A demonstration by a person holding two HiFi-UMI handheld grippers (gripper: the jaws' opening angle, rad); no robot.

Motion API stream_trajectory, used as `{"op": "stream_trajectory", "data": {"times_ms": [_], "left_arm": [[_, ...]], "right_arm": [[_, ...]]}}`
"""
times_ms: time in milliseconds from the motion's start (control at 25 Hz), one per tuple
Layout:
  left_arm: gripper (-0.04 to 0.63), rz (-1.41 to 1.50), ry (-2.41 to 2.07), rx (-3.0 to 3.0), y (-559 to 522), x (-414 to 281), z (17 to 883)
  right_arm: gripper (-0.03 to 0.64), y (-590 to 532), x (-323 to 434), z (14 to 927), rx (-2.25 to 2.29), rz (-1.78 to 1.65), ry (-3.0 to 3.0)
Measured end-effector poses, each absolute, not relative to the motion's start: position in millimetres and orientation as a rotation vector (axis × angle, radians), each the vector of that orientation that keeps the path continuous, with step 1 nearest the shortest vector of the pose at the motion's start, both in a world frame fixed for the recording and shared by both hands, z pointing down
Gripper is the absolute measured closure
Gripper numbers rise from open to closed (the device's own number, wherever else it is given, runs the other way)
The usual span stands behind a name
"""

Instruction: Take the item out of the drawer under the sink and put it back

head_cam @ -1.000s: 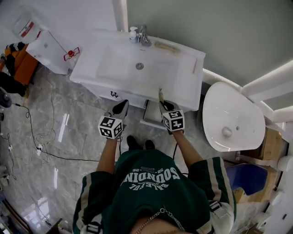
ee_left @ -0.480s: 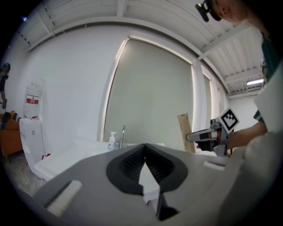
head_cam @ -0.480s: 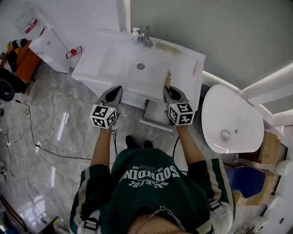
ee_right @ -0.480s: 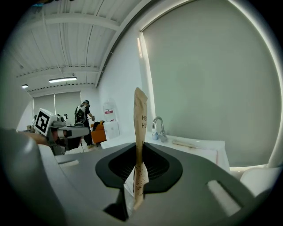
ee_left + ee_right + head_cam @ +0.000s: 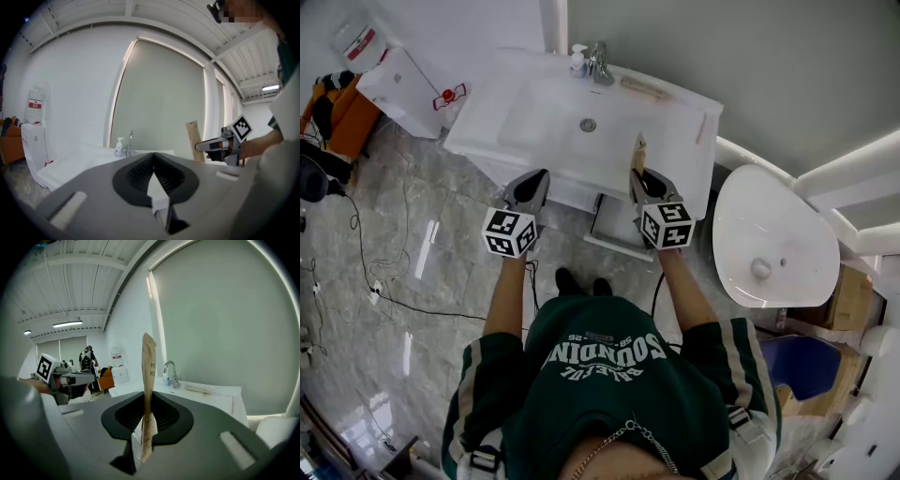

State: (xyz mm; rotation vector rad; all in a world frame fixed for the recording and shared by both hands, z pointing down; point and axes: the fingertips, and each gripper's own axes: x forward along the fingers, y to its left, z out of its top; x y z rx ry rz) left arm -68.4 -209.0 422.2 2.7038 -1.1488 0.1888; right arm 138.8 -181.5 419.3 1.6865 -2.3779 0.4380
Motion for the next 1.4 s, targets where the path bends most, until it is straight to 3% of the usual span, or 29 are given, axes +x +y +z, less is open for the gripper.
{"op": "stream_trajectory", "data": {"times_ms": [1400], "left_arm": [[0.545,0.376,-0.985,2.481,-156,-49,558]], "right_arm": [[0.571,-122,127,590,1.433,0.688,-2.174]]}}
